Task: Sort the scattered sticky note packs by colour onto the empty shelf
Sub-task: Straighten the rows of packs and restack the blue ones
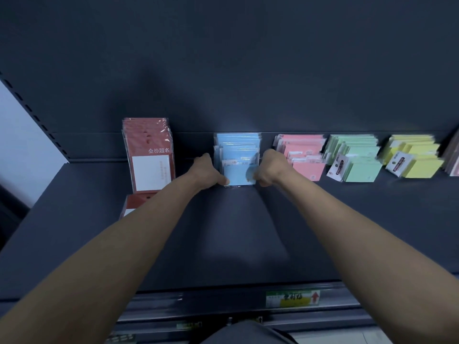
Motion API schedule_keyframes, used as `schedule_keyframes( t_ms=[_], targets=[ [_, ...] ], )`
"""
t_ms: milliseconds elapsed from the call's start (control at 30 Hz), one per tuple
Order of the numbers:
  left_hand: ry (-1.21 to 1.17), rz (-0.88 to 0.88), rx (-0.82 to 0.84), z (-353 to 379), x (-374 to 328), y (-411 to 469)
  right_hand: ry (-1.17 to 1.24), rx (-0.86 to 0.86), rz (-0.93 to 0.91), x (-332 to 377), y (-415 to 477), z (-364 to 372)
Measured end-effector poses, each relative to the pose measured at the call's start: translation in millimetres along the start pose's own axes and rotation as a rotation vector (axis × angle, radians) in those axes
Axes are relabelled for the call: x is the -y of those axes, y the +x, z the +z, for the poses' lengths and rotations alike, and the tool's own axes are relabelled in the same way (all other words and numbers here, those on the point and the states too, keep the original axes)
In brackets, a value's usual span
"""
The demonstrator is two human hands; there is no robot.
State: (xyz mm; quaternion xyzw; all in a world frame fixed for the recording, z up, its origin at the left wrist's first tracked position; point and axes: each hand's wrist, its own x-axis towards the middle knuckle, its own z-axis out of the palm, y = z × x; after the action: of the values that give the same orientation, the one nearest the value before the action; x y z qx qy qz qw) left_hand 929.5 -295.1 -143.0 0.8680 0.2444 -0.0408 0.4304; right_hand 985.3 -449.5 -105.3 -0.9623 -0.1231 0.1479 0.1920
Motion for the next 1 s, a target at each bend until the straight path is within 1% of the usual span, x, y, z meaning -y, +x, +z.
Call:
schedule_keyframes(
  t_ms=[100, 133, 200, 333, 400, 500, 567, 600, 667, 733, 833, 900, 1000],
  targets=[
    [0.001, 0.009, -0.048, -7.9, -5.8, -7.8, 0.002, -0.095, -0.018, 6.9, 1.6, -5.9],
    [0.005, 0.025, -0.073, -12.4, -8.3, -11.2, 0.007, -0.130, -0.044, 12.0, 1.1, -8.0],
    [0.039, 0.078, -0.124, -24.2, -12.4, -19.4, 0.013, -0.140, -0.142, 26.8, -3.1, -10.6],
    [0.069, 0.172, -0.151, -57.0, -11.7, -40.4, 0.116, -0.034, -0.309, 60.1, -17.4, -4.0],
    [0.094, 0.169, -0.130, -77.4, -5.0, -52.7, 0.131, 0.032, -0.374, 73.2, -23.5, 4.6],
    [0.226, 0.117, -0.088, -106.3, 12.2, -71.6, 0.172, 0.131, -0.432, 90.0, -29.1, 20.2],
    [0.330, 0.047, -0.112, -121.4, 27.6, -84.0, 0.179, 0.170, -0.445, 101.4, -30.3, 30.4],
    [0.386, -0.001, -0.097, -126.4, 35.0, -90.1, 0.178, 0.179, -0.440, 106.4, -30.4, 35.7],
    [0.455, -0.122, 0.000, -129.2, 49.7, -101.2, 0.207, 0.179, -0.409, 114.1, -28.4, 45.6],
    [0.423, -0.220, 0.087, -123.6, 65.5, -106.1, 0.264, 0.163, -0.351, 119.6, -25.1, 55.0],
    [0.363, -0.280, 0.125, -109.0, 82.7, -103.8, 0.355, 0.150, -0.290, 128.0, -22.9, 66.4],
    [0.437, -0.306, 0.098, -100.1, 87.2, -99.0, 0.376, 0.150, -0.243, 132.2, -22.2, 70.8],
    [0.526, -0.312, 0.070, -94.6, 90.7, -90.7, 0.384, 0.151, -0.229, 137.5, -21.8, 74.5]
  ],
)
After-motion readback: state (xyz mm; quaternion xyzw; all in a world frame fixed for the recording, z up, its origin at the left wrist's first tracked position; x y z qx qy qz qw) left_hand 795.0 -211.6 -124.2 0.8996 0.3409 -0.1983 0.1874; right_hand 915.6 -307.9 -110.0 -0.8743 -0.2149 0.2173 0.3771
